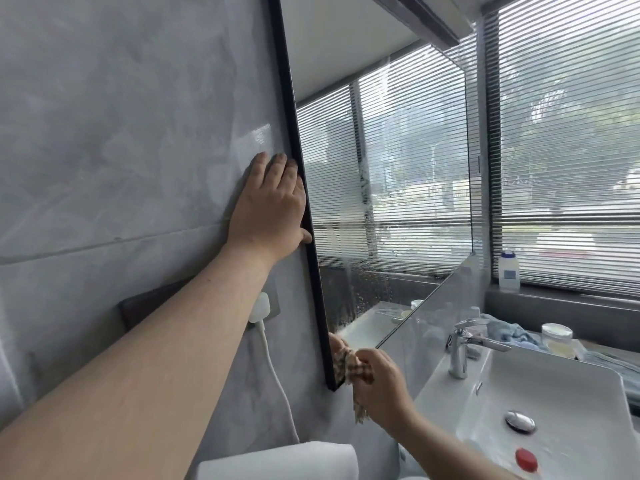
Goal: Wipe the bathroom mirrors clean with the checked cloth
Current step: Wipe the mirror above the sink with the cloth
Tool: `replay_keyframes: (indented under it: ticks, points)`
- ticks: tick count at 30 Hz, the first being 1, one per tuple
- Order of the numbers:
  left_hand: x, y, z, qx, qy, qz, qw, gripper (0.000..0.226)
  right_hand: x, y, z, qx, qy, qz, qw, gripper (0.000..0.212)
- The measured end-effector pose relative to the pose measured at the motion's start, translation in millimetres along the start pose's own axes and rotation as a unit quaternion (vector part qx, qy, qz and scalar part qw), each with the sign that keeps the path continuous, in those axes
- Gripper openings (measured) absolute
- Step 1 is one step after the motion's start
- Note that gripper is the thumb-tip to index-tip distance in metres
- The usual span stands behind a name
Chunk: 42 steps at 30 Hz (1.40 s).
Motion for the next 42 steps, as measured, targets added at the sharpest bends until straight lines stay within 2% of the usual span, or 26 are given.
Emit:
replay_keyframes:
  ticks: [2, 6, 11, 14, 16, 19, 23, 27, 31, 35, 38, 42]
  points:
    - [0.3, 0.5, 1.0, 0.001, -0.001, 0.001, 1.000, 0.106, -9.5, -2.7, -9.7, 0.017, -0.053, 0.064, 0.996, 0.036]
    - [-0.3, 0.4, 2.5, 0.002, 0.001, 0.002, 1.000, 0.107, -32.7, -18.9, -31.9, 0.050, -0.211, 0.149, 0.965, 0.009]
    - [0.1, 0.6, 3.3, 0.005, 0.006, -0.002, 1.000, 0.108, -41.8, -29.5, -31.9, 0.059, -0.193, 0.154, 0.967, 0.018]
    - [-0.2, 0.9, 2.7, 0.010, 0.002, 0.000, 1.000, 0.108, -49.4, -31.4, -30.1, 0.075, -0.154, 0.112, 0.979, 0.018]
    - [-0.3, 1.0, 2.3, 0.011, 0.003, 0.001, 1.000, 0.108, -52.0, -33.3, -30.1, 0.058, -0.080, 0.037, 0.994, 0.013]
    - [0.1, 0.8, 2.2, 0.010, 0.010, 0.000, 1.000, 0.108, -51.3, -35.1, -29.8, -0.001, -0.010, -0.036, 0.999, 0.034]
    - [-0.8, 1.1, 2.8, 0.017, 0.022, -0.004, 1.000, 0.104, -44.8, -43.5, -30.4, -0.010, -0.029, -0.014, 0.999, 0.033]
    - [-0.7, 0.9, 5.3, 0.030, 0.034, -0.010, 0.999, 0.101, -33.9, -49.0, -19.1, 0.079, -0.042, 0.002, 0.996, 0.030]
    - [-0.9, 1.2, 6.4, 0.029, 0.036, -0.011, 0.999, 0.101, -31.4, -50.0, 0.8, 0.154, -0.047, -0.018, 0.987, 0.026]
    - [-1.7, 2.5, 7.3, 0.030, 0.032, -0.006, 0.999, 0.098, -23.2, -45.4, 12.7, 0.207, 0.057, -0.102, 0.971, 0.018]
    - [-1.0, 3.1, 9.7, 0.038, 0.028, 0.000, 0.999, 0.091, -24.9, -38.0, 15.5, 0.193, 0.069, -0.079, 0.976, 0.014]
    - [-1.0, 4.2, 11.7, 0.046, 0.029, -0.001, 0.999, 0.089, -26.7, -30.0, 15.1, 0.166, -0.011, -0.062, 0.984, 0.017]
Point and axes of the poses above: each hand's wrist, its own y-axis away from the middle knuckle, its own z-axis out of the palm, x = y × z, the point moved 1 cm from there along -y, towards the middle knuckle, and after that the axes turned 15 degrees about x, right-handed, at the moved point
